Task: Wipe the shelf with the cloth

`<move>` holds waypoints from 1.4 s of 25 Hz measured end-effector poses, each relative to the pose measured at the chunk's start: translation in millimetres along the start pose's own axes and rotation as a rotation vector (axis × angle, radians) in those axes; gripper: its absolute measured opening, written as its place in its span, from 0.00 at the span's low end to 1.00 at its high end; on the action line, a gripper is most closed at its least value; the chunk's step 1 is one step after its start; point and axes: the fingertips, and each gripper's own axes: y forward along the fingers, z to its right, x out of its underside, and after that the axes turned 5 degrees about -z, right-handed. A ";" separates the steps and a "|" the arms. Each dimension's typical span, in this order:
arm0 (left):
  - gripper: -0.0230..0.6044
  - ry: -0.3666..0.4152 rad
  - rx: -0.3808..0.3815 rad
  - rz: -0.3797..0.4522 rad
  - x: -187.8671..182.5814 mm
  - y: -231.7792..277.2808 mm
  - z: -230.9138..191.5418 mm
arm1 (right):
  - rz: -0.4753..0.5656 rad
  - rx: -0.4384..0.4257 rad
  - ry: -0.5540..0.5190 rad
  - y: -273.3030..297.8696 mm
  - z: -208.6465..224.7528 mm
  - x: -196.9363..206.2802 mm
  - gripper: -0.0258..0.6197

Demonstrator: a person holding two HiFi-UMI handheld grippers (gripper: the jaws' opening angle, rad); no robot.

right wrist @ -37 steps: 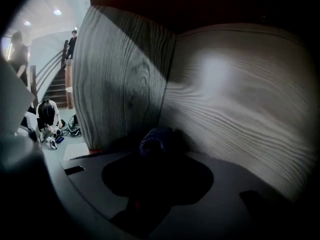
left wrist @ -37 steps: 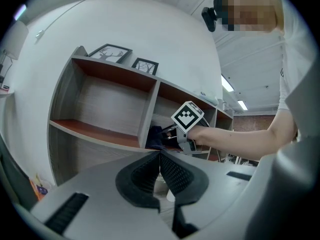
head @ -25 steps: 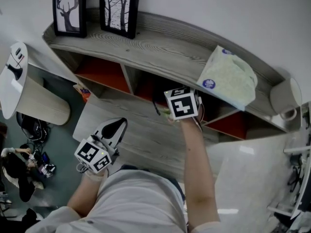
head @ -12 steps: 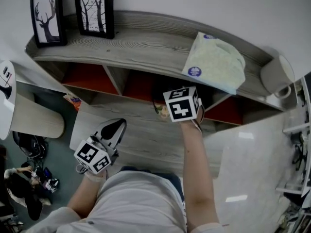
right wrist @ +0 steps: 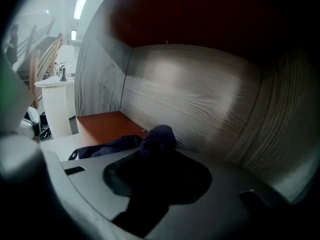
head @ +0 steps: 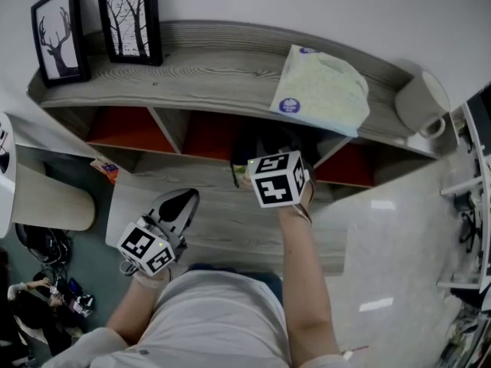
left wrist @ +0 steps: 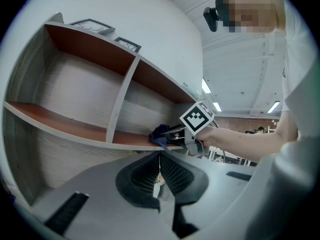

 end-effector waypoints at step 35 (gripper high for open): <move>0.06 -0.021 0.090 -0.018 9.7 18.1 0.0 | 0.021 0.068 0.132 -57.1 1.2 41.7 0.23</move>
